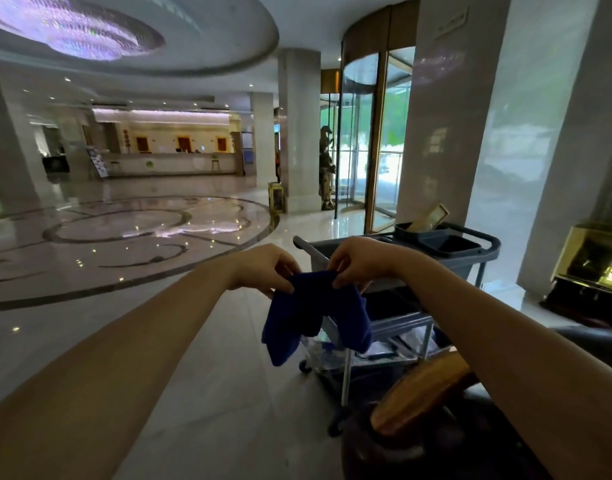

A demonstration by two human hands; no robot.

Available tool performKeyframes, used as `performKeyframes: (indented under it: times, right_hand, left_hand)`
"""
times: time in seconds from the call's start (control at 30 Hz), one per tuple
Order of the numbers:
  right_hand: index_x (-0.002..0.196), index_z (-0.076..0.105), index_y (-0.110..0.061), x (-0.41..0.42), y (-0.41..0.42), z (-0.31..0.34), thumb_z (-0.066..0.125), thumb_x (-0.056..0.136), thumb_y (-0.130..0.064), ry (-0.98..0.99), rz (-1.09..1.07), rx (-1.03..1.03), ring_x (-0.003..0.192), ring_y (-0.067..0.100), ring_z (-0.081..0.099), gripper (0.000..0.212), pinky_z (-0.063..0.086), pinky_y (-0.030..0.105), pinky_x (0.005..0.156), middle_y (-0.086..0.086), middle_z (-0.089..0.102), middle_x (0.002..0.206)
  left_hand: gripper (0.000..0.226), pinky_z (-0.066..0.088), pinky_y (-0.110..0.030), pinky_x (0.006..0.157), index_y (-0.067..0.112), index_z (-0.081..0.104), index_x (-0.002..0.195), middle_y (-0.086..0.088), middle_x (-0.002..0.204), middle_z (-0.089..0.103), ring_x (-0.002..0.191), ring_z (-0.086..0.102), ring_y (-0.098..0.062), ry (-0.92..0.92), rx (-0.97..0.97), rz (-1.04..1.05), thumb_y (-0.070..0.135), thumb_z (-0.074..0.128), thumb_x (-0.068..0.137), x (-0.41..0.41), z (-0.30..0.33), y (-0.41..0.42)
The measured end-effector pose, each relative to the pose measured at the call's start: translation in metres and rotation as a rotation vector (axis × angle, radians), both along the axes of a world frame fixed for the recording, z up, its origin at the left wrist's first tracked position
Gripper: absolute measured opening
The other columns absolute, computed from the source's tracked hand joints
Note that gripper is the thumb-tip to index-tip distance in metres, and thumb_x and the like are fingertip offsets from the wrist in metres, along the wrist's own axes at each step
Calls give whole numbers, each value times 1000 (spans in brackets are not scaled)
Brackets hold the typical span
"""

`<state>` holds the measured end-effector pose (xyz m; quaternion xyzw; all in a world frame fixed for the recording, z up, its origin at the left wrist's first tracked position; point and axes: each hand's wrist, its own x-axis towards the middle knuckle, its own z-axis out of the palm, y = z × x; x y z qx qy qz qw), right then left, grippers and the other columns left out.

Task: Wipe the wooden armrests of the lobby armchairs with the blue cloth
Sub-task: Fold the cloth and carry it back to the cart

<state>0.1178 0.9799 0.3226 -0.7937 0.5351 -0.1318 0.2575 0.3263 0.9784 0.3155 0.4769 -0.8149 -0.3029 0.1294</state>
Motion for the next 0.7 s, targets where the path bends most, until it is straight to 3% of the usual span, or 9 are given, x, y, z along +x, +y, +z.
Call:
performKeyframes:
  times: [0.23,0.37,0.5,0.7]
  right_hand:
    - [83,65,-20,-5,-179,0,69,78,-7,-31,-49,3,74,14,66,14,52,15,50,-3,64,83]
    - [86,66,-17,-13,-277,-7,68,79,-8,-2,-97,-4,75,15,67,12,53,16,52,-1,66,84]
    - [78,61,-25,-25,-372,-4,69,79,-9,-7,-184,-17,71,11,67,17,54,16,52,-4,63,85]
    - [101,65,-11,-53,-495,-1,68,80,-10,-16,-382,4,79,16,66,21,55,19,57,0,64,90]
  left_hand:
    - [30,55,-24,76,11,60,112,-2,100,65,91,64,-13,-32,-27,-68,5,60,83,-2,3,-188]
    - [29,55,-23,73,12,60,112,0,97,65,89,64,-10,-52,-32,-140,4,59,84,-11,-1,-300]
    - [28,54,-21,71,11,61,111,5,91,64,86,63,-8,-74,-65,-214,4,58,84,-29,3,-418]
    - [23,49,-12,58,18,66,103,13,81,65,74,64,-1,-125,-105,-358,8,61,83,-73,11,-578]
